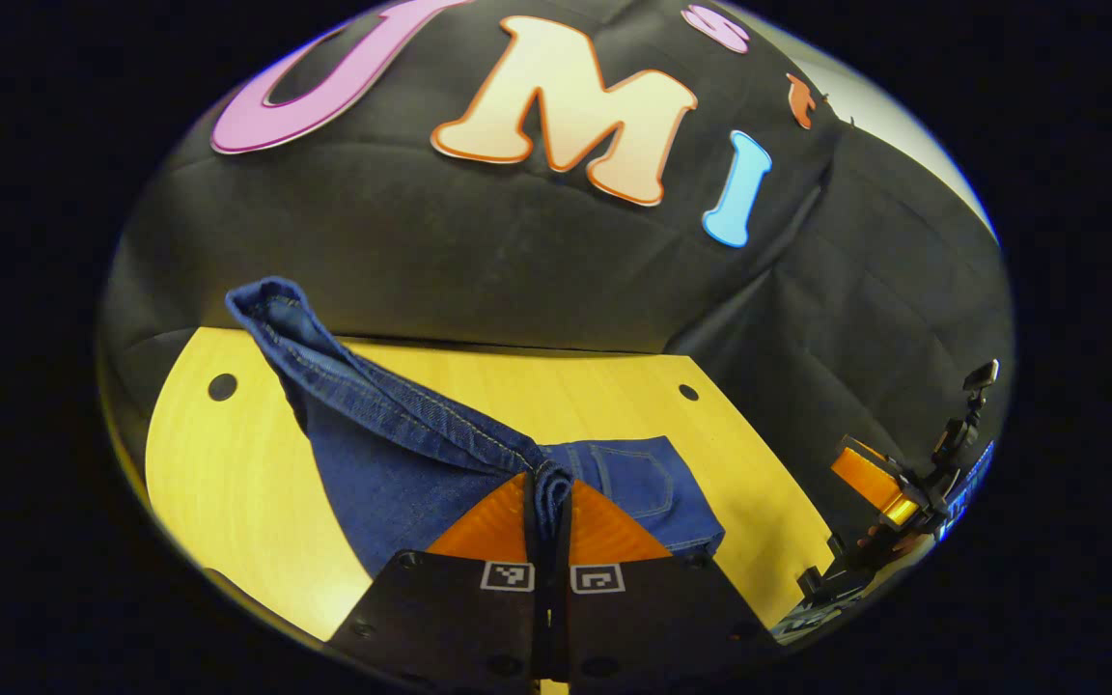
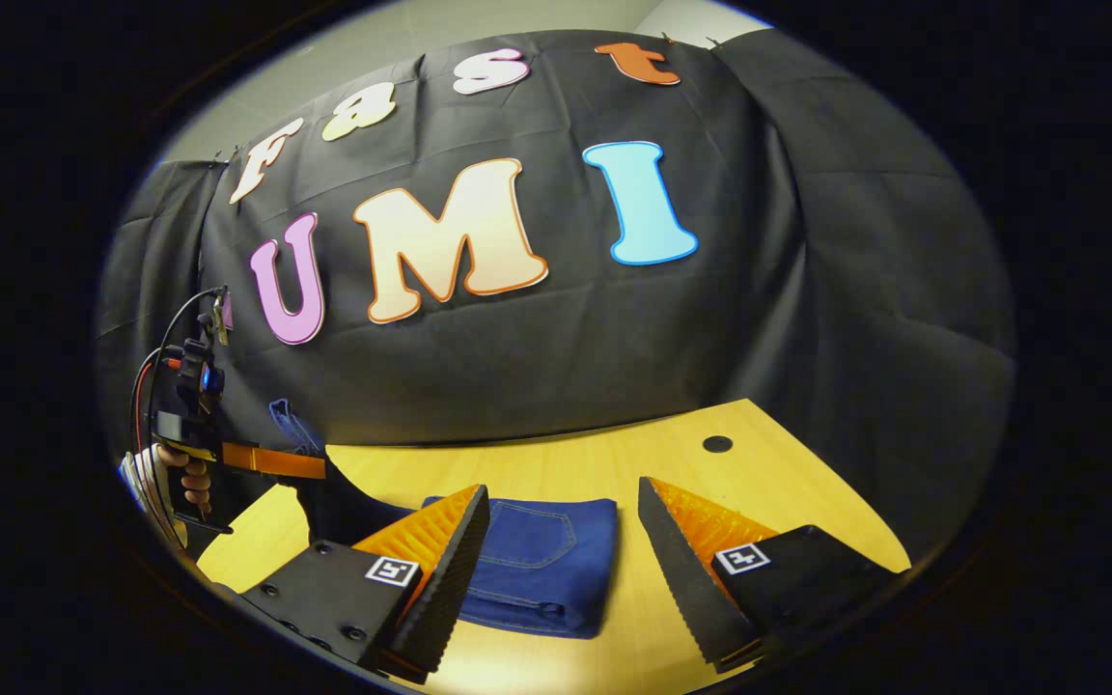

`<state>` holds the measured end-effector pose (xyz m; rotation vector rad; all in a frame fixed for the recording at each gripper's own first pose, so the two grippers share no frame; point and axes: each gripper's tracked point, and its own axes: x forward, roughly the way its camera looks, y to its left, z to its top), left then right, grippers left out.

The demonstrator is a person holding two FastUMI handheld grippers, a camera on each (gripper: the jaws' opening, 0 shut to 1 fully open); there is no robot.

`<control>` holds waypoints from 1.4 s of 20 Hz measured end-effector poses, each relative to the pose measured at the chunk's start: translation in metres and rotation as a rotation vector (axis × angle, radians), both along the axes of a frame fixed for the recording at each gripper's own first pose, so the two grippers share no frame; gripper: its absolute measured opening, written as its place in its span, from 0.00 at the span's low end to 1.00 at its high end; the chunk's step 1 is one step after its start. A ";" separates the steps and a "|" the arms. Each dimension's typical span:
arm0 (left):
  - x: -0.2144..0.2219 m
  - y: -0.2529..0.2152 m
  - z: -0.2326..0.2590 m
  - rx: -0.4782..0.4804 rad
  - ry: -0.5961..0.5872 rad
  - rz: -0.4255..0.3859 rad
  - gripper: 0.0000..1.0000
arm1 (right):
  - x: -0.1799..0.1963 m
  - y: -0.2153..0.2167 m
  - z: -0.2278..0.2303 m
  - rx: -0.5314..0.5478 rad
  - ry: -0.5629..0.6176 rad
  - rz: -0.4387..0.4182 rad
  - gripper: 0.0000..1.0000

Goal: Grasp the waist and the cuffs of the jeans and fold them to make the two legs overlap; first hold the waist and fold one-third of the jeans toward the cuffs, then hold the cuffs and fold the remaining one-third in the same direction to finish folding.

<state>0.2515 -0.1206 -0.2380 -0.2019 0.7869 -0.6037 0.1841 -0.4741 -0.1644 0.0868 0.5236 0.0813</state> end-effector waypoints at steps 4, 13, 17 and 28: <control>-0.007 -0.066 -0.005 -0.017 -0.013 -0.073 0.00 | -0.004 -0.036 0.001 -0.017 0.017 -0.017 0.96; -0.040 -0.167 -0.086 0.045 0.068 -0.175 0.00 | -0.018 -0.076 -0.024 -0.058 0.079 0.013 0.95; -0.056 -0.169 -0.107 0.070 0.048 -0.119 0.00 | -0.027 -0.073 -0.035 -0.041 0.109 0.070 0.95; -0.079 -0.054 0.042 0.167 -0.410 0.197 0.96 | -0.035 0.032 0.051 0.036 -0.110 0.217 0.98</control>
